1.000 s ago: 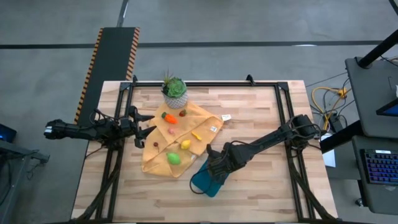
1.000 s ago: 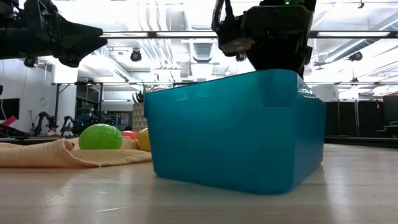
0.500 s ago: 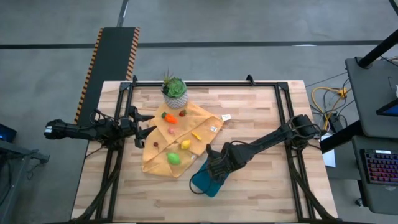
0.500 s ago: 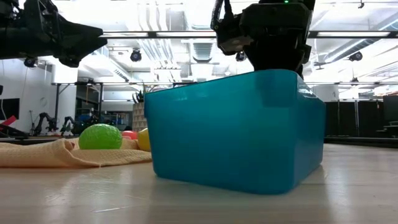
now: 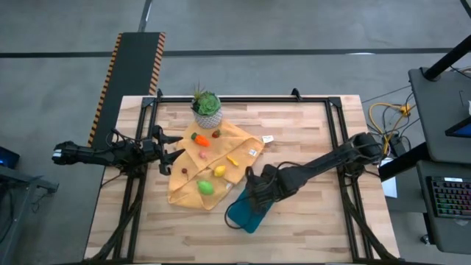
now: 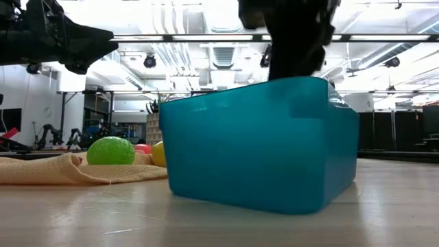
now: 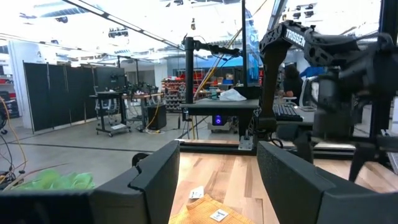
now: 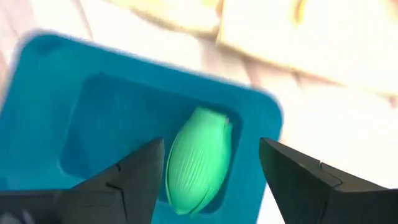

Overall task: Pick and placing Produce into tupperware
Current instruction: Put the yellow corn into the blue bin

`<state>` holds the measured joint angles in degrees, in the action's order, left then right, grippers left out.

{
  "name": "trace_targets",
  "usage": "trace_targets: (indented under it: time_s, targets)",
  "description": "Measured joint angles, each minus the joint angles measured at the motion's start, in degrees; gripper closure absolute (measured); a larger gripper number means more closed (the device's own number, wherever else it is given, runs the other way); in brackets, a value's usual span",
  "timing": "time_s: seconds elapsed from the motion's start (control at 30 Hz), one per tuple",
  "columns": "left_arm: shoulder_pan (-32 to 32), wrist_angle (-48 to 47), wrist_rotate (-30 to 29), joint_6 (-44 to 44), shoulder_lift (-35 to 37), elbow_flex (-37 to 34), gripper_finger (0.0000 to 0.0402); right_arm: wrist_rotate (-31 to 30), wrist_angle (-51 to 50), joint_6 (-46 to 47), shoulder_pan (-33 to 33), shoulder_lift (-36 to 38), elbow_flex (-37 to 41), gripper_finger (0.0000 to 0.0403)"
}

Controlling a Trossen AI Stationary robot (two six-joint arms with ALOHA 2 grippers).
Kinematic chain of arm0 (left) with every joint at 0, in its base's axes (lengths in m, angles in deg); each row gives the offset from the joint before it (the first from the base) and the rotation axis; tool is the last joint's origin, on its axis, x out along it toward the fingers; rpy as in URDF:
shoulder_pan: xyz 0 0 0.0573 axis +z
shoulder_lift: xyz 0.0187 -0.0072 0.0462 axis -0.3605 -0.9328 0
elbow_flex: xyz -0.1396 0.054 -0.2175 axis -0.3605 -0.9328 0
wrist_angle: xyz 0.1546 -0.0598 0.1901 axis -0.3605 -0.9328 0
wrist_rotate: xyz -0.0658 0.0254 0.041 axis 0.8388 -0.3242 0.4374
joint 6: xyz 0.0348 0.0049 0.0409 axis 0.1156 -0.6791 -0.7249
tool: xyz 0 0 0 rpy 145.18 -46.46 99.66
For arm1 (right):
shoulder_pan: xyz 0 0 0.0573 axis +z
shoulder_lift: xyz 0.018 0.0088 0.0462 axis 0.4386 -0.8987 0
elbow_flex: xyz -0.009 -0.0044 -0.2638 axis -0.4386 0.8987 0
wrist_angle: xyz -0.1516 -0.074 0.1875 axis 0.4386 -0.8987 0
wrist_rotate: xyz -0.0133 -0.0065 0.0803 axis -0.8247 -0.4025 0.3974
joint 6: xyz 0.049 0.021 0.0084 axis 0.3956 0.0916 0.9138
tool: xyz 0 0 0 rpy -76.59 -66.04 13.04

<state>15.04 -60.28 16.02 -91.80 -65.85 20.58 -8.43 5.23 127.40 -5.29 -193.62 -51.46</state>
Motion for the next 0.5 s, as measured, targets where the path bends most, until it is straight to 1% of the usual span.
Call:
trace_targets:
  time_s: [0.13, 0.27, 0.43, 0.5]
  targets:
    - [0.0, 0.0, 0.0, 0.0, 0.0, 0.0, 0.0200, -3.2, 2.4, -4.3, -0.3, 3.2, 0.0, 0.0152]
    - [0.0, 0.0, 0.0, 0.0, 0.0, 0.0, 0.0200, -5.6, 6.1, -10.6, -1.1, 6.0, 0.0, 0.0152]
    - [0.0, 0.0, 0.0, 0.0, 0.0, 0.0, 0.0200, -5.8, 10.1, -19.6, -4.0, 8.1, 0.0, 0.0154]
    - [0.0, 0.0, 0.0, 0.0, -0.1, 0.0, 0.0200, -4.7, 10.8, -22.6, -5.8, 8.4, 0.0, 0.0154]
